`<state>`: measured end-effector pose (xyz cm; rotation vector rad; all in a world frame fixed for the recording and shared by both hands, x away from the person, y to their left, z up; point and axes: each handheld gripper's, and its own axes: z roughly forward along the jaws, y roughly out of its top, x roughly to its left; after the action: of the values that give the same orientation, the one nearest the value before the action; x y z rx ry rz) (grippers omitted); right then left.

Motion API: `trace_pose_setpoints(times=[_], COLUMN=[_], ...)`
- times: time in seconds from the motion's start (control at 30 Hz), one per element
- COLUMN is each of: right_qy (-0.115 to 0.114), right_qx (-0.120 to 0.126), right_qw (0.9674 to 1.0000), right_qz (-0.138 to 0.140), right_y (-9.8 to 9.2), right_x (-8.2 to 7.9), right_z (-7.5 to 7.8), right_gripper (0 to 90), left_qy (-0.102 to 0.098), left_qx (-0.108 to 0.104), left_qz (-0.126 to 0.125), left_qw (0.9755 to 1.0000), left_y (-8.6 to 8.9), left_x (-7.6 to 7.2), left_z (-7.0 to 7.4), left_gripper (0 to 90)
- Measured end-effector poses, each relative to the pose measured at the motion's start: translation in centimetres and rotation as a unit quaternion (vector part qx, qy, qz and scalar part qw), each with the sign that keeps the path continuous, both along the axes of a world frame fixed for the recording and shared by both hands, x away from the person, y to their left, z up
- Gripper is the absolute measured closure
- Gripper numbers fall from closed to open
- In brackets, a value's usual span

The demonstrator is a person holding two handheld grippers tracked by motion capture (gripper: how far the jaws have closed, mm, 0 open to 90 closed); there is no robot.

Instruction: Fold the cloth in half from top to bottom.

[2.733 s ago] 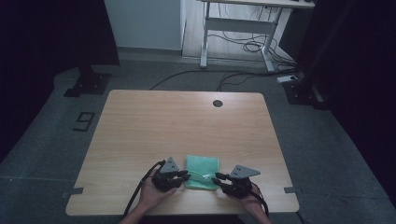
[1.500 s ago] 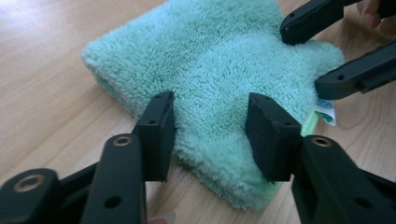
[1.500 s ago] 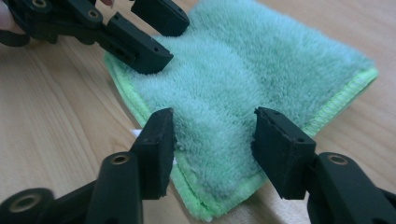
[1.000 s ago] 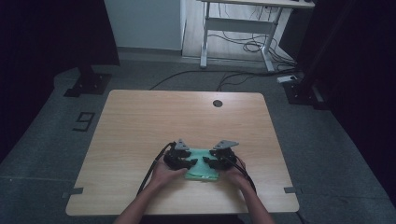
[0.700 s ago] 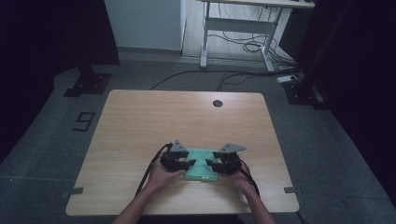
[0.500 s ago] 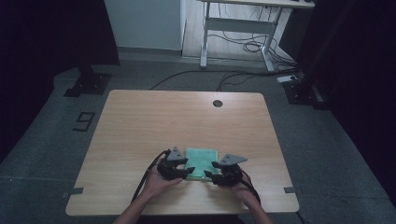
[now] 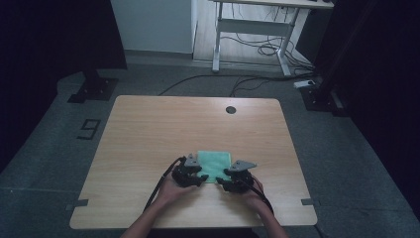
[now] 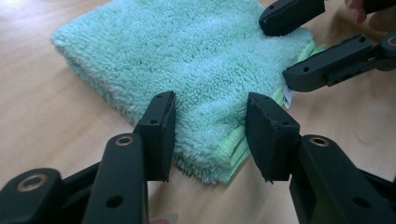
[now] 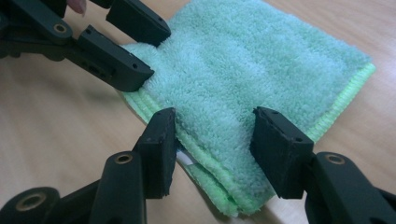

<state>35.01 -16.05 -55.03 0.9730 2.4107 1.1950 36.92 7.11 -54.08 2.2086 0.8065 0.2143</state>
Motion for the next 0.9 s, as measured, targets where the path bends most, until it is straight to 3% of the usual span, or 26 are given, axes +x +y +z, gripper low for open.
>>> trace_pose_setpoints(times=[0.23, 0.47, 0.57, 0.67, 0.9], right_qy=[0.003, -0.001, -0.011, -0.026, -0.043], right_qx=[0.010, 0.011, 0.020, 0.040, 0.053], right_qw=[0.9998, 0.9996, 0.9994, 0.9986, 0.9974], right_qz=[-0.016, -0.024, -0.025, -0.021, -0.023], right_y=[0.0, 0.2, 0.1, -0.3, -1.0], right_x=[2.5, 3.5, 3.0, 2.2, 0.4], right_z=[-0.1, 0.0, 0.2, 0.9, 2.1], right_gripper=[49.4, 49.1, 49.2, 48.7, 47.6], left_qy=[-0.002, -0.003, -0.003, -0.019, -0.042], left_qx=[0.000, -0.007, -0.026, -0.028, -0.042], left_qz=[0.010, 0.019, 0.035, 0.043, 0.056], left_qw=[0.9999, 0.9998, 0.9991, 0.9985, 0.9966], left_y=[-0.1, 0.1, 0.7, 1.5, 3.2], left_x=[2.0, 3.0, 2.7, 1.9, -0.7], left_z=[0.0, 0.0, 0.8, 1.5, 3.1], left_gripper=[53.5, 53.0, 49.6, 49.3, 49.2])
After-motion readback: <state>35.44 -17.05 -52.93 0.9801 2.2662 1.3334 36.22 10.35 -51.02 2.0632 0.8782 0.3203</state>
